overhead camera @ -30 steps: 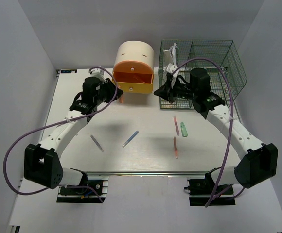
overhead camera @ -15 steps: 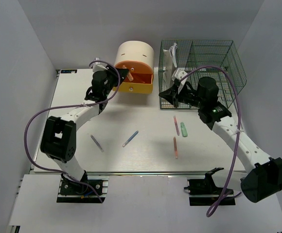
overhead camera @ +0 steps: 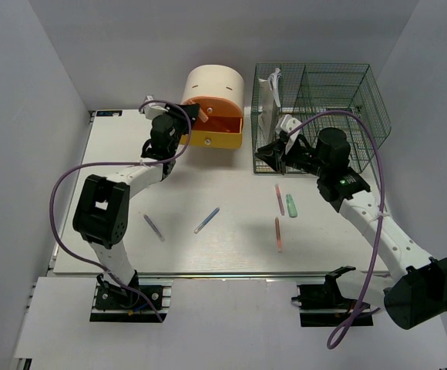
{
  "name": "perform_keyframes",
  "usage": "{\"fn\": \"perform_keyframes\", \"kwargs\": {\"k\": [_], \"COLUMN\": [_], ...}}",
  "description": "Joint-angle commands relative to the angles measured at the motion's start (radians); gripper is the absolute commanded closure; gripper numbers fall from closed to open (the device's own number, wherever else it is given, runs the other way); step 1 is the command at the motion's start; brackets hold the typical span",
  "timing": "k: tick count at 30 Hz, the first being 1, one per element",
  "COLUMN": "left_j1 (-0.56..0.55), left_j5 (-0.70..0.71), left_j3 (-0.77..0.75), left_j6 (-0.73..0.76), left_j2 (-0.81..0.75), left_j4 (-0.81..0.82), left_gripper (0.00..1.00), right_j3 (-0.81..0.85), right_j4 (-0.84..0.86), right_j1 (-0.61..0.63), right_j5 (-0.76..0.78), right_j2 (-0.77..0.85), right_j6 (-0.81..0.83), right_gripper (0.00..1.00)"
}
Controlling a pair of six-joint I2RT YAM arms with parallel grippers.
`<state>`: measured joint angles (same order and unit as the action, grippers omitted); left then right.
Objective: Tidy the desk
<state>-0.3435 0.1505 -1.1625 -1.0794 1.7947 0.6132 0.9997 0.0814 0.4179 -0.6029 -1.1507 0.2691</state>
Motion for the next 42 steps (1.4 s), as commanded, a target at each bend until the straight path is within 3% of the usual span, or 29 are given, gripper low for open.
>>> {"fn": "perform_keyframes", "kwargs": {"k": [1, 8, 11, 13, 16, 18, 20, 24, 26, 28, 30, 35, 37, 42], "left_j1": [-0.005, -0.005, 0.005, 0.005, 0.014, 0.014, 0.014, 0.014, 0.014, 0.014, 0.014, 0.014, 0.014, 0.014], "left_j5": [0.014, -0.011, -0.029, -0.034, -0.055, -0.091, -0.136, -0.247, -0.296, -0.325, -0.315, -0.278, -0.249, -0.206], "left_j3": [-0.035, -0.055, -0.057, -0.055, -0.057, -0.060, -0.045, 0.032, 0.082, 0.159, 0.205, 0.382, 0.435, 0.510], "left_j6": [-0.001, 0.007, 0.012, 0.012, 0.047, 0.100, 0.165, 0.274, 0.329, 0.370, 0.427, 0.446, 0.447, 0.440], "left_j2": [-0.009, 0.005, 0.002, -0.011, -0.047, -0.072, -0.129, -0.259, -0.354, -0.415, -0.509, -0.728, -0.783, -0.940], "left_j4": [0.010, 0.000, 0.000, 0.006, 0.002, -0.024, -0.070, -0.171, -0.232, -0.277, -0.371, -0.481, -0.530, -0.644], "left_gripper": [0.55, 0.42, 0.41, 0.43, 0.55, 0.72, 0.84, 0.88, 0.84, 0.66, 0.48, 0.38, 0.37, 0.36], "right_j3": [-0.003, 0.000, 0.004, 0.004, -0.001, -0.012, -0.038, -0.082, -0.121, -0.160, -0.177, -0.196, -0.197, -0.213], "right_j4": [0.012, -0.028, -0.055, -0.077, -0.166, -0.239, -0.313, -0.414, -0.437, -0.463, -0.473, -0.473, -0.482, -0.459], "right_j1": [-0.010, -0.014, -0.011, -0.014, -0.016, -0.018, -0.019, -0.025, -0.022, -0.022, -0.027, -0.037, -0.048, -0.062], "right_j5": [0.011, 0.012, 0.006, 0.005, 0.021, 0.066, 0.118, 0.231, 0.329, 0.370, 0.406, 0.448, 0.456, 0.488], "right_j2": [0.028, 0.031, 0.032, 0.037, 0.039, 0.042, 0.046, 0.054, 0.048, 0.029, 0.008, -0.044, -0.079, -0.136], "right_j6": [0.021, 0.035, 0.035, 0.022, -0.002, -0.017, -0.034, -0.019, -0.008, 0.010, 0.016, -0.016, -0.031, -0.051], "right_gripper": [0.75, 0.57, 0.57, 0.66, 0.89, 1.00, 1.00, 1.00, 1.00, 1.00, 0.92, 0.63, 0.58, 0.54]}}
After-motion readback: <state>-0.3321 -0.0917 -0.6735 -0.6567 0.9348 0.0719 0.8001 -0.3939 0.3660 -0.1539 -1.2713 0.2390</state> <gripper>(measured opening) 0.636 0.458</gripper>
